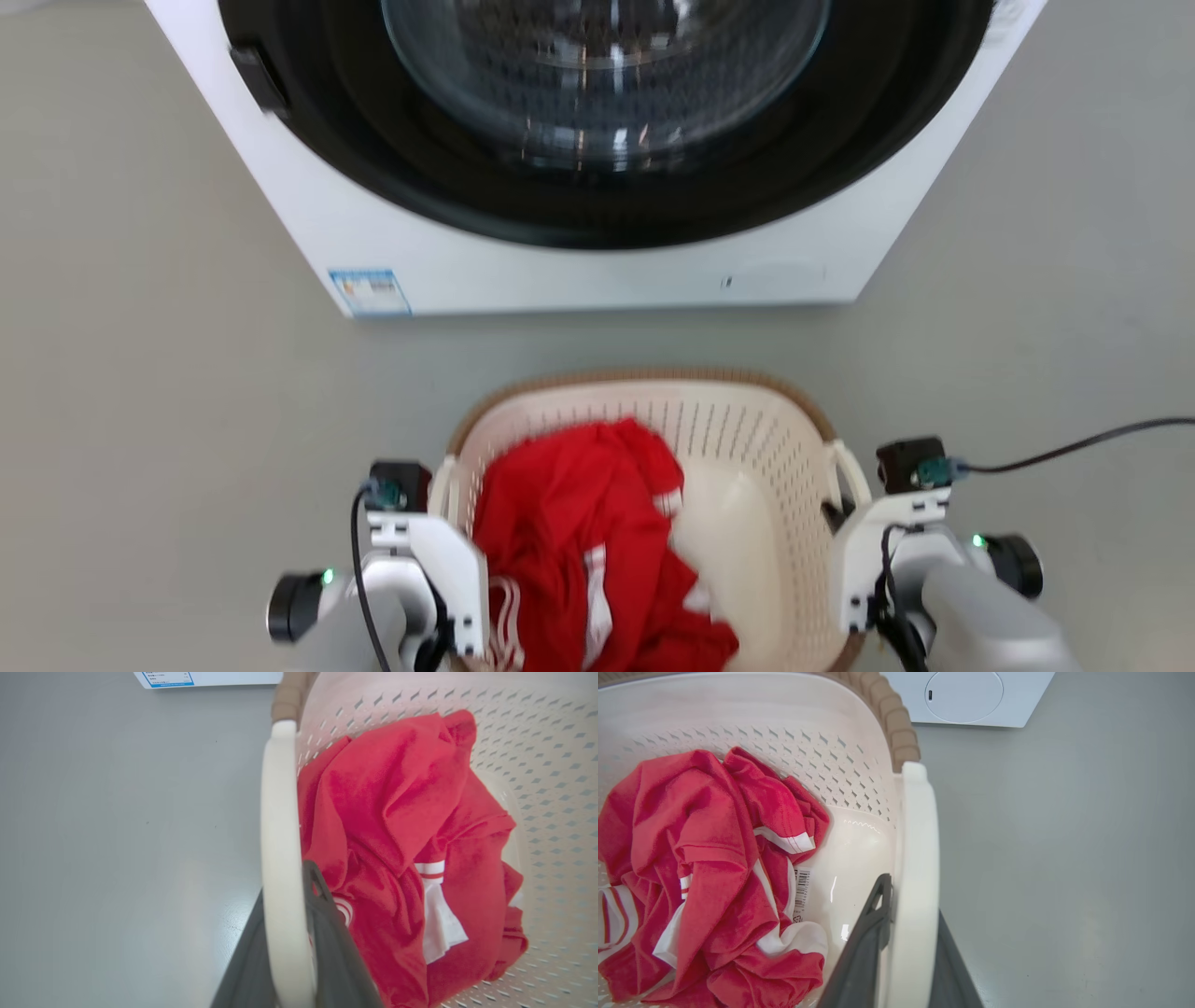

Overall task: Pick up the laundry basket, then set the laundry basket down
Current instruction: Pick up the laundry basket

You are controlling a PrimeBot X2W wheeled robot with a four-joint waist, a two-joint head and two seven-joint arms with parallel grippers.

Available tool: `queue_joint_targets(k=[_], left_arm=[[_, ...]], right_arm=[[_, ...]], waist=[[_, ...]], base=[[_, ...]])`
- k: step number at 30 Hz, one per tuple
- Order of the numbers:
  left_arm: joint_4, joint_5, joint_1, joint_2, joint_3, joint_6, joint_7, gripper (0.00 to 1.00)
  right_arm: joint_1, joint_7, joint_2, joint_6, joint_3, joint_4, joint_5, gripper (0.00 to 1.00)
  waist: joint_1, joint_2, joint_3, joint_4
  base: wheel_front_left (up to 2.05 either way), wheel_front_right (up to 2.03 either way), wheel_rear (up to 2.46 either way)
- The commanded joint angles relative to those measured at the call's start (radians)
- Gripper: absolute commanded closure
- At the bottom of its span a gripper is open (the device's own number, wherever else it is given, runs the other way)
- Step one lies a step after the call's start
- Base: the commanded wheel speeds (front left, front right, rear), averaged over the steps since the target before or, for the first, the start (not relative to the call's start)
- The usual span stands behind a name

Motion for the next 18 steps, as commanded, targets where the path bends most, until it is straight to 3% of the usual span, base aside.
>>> queue_joint_targets(k=[1,18], left_arm=[[-0.008,-0.004,0.017,0.022,0.007,-0.013,0.006,1.00],[-0.039,-0.100,0.157,0.022,-0.102,-0.007,0.114,1.00]], right_arm=[[0.019,-0.003,0.005,0.006,0.028,-0.019,0.008,1.00],[0.139,0.075,0.005,0.006,0.109,0.007,0.074,1.00]], waist=[[0.0000,0.0000,-0.067,-0.011],[0.0000,0.0000,-0.267,-0.031]], base=[[0.00,0.00,0.00],[0.00,0.00,0.00]])
